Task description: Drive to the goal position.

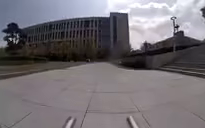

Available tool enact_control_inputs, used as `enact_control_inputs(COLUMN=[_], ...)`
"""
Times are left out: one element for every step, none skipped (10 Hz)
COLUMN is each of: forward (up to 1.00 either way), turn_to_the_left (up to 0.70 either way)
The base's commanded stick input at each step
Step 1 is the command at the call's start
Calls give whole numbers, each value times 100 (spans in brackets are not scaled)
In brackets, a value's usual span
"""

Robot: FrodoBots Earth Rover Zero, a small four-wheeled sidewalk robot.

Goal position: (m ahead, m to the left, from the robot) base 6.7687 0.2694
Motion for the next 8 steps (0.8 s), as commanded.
enact_control_inputs(forward=[100, 100, 100, 100, 100, 100, 100, 100], turn_to_the_left=[-24, -3, 0, 0, 0, 0, -15, -19])
